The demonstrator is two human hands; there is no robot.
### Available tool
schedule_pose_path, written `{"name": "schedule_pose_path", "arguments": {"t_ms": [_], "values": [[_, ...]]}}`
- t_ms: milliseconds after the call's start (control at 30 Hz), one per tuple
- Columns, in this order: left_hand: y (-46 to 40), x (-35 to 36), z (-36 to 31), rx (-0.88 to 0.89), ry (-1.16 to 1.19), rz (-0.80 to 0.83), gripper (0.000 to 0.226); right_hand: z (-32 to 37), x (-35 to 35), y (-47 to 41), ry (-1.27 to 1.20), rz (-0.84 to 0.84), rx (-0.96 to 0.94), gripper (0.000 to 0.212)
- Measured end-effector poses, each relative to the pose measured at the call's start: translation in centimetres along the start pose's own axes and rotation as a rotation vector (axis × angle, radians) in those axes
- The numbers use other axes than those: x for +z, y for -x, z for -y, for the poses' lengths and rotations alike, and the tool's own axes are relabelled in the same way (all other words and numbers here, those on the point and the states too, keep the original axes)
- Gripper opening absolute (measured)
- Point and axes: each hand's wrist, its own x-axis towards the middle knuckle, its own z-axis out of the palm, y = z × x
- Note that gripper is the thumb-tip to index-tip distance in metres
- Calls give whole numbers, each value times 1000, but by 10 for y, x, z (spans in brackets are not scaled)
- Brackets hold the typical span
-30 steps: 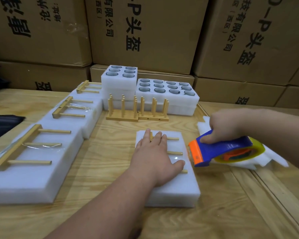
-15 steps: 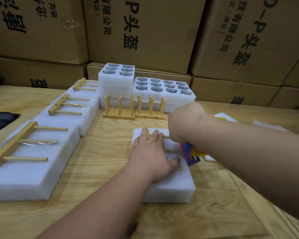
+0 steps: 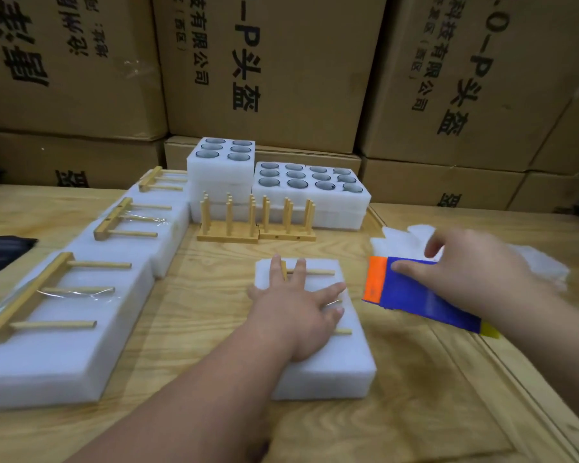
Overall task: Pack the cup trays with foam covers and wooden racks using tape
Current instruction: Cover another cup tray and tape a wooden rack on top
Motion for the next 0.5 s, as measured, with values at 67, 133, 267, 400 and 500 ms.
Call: {"name": "schedule_pose_path", "arguments": {"t_ms": [67, 133, 267, 400, 500], "values": [[1, 0, 1, 8, 7, 2, 49, -18, 3, 28, -157, -75, 54, 54], [1, 1, 1, 7, 11, -5, 49, -30, 13, 56, -260, -145, 104, 49], [1, 3, 1, 0, 21, -30, 51, -52, 52, 94, -99, -335, 40, 40], [1, 4, 1, -7, 27, -37, 51, -63, 78, 112, 34, -362, -43, 42], [1, 4, 1, -7, 31, -40, 51, -60, 79, 113, 7, -366, 11, 34]]}}
